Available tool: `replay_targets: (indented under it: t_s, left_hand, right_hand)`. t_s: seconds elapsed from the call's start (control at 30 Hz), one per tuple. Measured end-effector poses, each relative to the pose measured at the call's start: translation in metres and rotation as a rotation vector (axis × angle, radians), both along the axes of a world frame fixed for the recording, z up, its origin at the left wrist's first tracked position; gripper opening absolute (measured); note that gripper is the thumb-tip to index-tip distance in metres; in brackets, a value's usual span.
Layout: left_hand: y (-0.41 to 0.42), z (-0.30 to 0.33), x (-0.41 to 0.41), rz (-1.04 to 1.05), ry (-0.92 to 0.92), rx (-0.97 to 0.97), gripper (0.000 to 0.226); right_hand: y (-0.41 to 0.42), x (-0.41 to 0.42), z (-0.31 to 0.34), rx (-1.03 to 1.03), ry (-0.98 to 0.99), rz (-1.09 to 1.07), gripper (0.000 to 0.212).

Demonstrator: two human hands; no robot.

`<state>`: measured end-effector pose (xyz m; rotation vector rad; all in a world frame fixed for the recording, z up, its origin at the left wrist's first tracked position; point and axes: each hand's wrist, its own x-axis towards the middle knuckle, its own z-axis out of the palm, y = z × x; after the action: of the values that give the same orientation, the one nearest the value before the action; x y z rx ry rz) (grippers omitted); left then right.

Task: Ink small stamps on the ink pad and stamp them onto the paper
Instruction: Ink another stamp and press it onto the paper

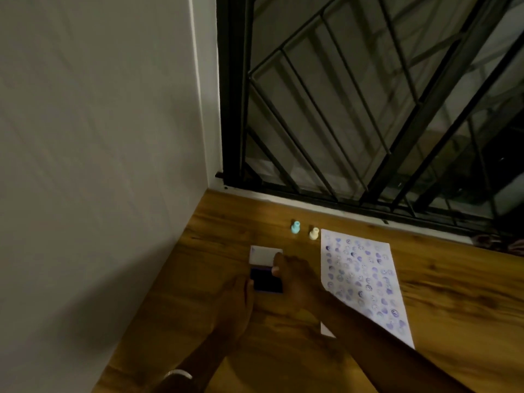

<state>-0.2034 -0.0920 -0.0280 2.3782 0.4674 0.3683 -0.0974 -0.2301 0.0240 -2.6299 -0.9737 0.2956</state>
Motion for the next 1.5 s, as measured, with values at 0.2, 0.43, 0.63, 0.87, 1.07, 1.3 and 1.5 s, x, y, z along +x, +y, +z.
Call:
replay_targets:
  t_s: [0.2, 0.43, 0.63, 0.87, 1.07, 1.3, 1.5]
  left_hand:
    - [-0.004, -0.003, 0.001, 0.003, -0.083, -0.174, 0.022]
    - [-0.07, 0.007, 0.007, -0.308, 0.065, -0.06, 0.027]
    - [-0.151, 0.007, 0.01, -0.506, 0.016, 0.177, 0.031]
    - [-0.188, -0.013, 0.001, -0.53, 0.019, 0.161, 0.037]
    - [-0.191, -0.024, 0.003, -0.607, 0.081, 0.353, 0.024]
    - [-0.191, -0.023, 0.005, -0.632, 0.079, 0.41, 0.024]
    - [-0.191, -0.029, 0.007, -0.626, 0.069, 0.41, 0.026]
  right_hand:
    - [-0.058, 0.003, 0.006, -0.021, -0.115, -0.18, 0.018]
    - [-0.147, -0.013, -0.004, -0.096, -0.163, -0.346, 0.022]
    - [-0.208, -0.029, -0.011, -0.215, -0.211, -0.412, 0.016]
    - [-0.227, -0.043, -0.023, -0.274, -0.15, -0.417, 0.026]
    - [-0.218, -0.045, -0.037, -0.331, -0.133, -0.393, 0.036]
    - [-0.216, -0.046, -0.042, -0.304, -0.158, -0.324, 0.038]
    - [-0.214, -0.046, -0.044, -0.352, -0.194, -0.294, 0.045]
